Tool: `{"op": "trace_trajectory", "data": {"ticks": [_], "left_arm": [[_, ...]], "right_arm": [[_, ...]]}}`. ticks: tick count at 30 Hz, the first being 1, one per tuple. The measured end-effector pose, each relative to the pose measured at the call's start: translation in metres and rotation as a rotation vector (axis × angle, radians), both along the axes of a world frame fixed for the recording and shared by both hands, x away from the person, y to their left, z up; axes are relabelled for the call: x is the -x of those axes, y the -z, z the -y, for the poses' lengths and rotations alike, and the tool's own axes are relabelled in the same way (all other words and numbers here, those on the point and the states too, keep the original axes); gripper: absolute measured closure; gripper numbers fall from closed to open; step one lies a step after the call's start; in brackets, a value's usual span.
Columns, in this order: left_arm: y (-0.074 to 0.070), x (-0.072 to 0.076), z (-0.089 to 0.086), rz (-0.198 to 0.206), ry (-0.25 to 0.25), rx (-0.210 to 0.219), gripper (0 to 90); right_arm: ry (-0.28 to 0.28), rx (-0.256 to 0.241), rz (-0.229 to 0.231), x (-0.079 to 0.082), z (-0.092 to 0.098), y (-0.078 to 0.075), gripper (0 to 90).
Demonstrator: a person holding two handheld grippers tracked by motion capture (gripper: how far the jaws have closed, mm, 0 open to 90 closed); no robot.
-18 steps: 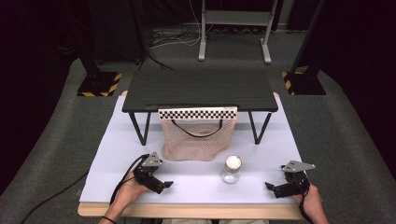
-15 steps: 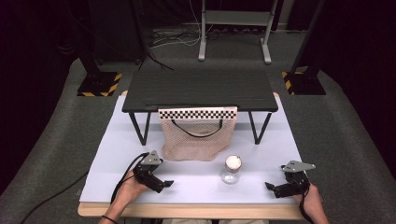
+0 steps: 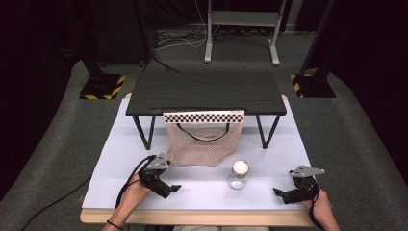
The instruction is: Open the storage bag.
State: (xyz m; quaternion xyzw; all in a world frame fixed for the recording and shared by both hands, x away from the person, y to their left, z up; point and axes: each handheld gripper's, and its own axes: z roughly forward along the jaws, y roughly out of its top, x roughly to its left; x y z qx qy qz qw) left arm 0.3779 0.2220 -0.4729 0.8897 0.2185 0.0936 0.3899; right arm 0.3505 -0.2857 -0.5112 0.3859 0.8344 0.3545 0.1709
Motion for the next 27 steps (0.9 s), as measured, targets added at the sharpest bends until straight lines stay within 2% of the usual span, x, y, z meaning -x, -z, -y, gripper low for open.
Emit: {"op": "trace_trajectory", "data": {"ticks": [7,10,14,18,21,27], "left_arm": [[-0.007,-0.001,0.008,0.013,0.031,0.004,0.1],[-0.008,0.000,0.012,0.019,0.043,-0.003,0.1],[-0.012,0.000,0.014,0.032,0.052,-0.006,0.2],[-0.019,0.000,0.016,0.058,0.025,-0.047,0.3],[-0.024,-0.002,0.017,0.056,0.025,-0.021,0.3],[-0.033,-0.006,0.028,0.070,0.047,-0.011,0.3]], "right_arm": [[-0.008,0.016,-0.014,-0.002,-0.001,-0.002,0.0],[-0.034,0.037,-0.034,-0.006,-0.002,-0.004,0.0],[-0.054,0.035,-0.039,-0.011,-0.003,-0.005,0.0],[-0.091,0.032,-0.037,-0.014,-0.001,-0.004,0.0],[-0.094,0.032,-0.036,-0.015,-0.001,-0.004,0.0],[-0.093,0.024,-0.035,-0.015,0.000,-0.003,0.0]]}}
